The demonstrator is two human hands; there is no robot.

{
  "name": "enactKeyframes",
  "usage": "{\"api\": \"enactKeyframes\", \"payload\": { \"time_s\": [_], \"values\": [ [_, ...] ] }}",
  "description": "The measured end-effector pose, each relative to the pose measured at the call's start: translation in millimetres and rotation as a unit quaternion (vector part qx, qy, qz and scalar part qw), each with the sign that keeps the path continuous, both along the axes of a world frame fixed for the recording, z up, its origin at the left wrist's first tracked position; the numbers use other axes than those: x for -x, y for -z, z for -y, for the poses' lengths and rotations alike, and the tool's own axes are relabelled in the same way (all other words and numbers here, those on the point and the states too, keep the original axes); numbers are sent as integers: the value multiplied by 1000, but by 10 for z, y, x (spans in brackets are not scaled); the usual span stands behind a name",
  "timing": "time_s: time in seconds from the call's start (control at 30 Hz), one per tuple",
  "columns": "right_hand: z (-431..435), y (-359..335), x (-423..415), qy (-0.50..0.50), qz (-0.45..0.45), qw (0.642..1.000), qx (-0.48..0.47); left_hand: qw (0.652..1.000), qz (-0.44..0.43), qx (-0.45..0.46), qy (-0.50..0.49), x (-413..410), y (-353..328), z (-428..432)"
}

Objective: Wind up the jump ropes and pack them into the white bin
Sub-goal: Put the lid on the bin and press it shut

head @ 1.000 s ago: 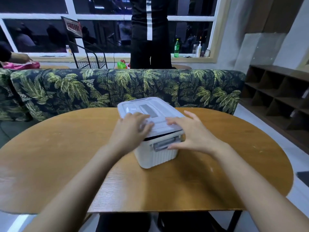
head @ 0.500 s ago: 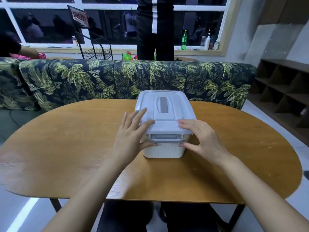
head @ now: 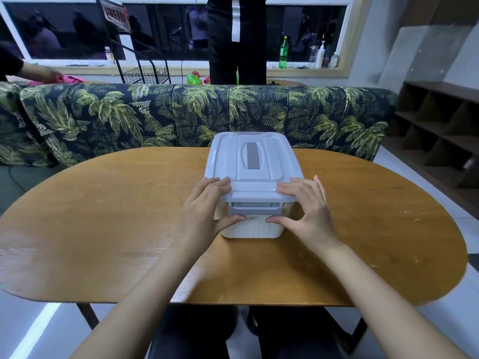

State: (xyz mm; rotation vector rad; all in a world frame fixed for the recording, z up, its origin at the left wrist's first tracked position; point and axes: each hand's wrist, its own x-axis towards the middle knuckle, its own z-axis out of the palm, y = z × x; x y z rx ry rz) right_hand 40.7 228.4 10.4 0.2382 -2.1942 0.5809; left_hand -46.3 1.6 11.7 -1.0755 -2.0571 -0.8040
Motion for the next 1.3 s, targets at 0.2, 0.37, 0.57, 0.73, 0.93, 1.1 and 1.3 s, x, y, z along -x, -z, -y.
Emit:
{"api": "enactKeyframes", "payload": {
  "time_s": [0.2,0.37,0.57,0.73,0.93,1.1,1.3],
  "values": [
    [24,-39,26,-3,-11,999,45,998,5,-56,-1,-29,-14,-47],
    [15,-39,24,-2,-13,999,44,998,7,-61,1,-12,-4,-47],
    [28,-52,24,-3,-16,998,55,995,37,-89,-1,-22,5,-68],
    [61,-79,45,20,-32,998,57,987,95,-130,-16,-60,-10,-111],
    [77,-95,26,20,-20,996,85,982,119,-141,-32,-123,-29,-149],
    [-261,-132,74,-13,54,979,194,989,53,-90,-103,-449,-65,-460],
    [-845,-453,373,124,209,929,278,991,77,85,64,-773,-260,-1109]
  ]
}}
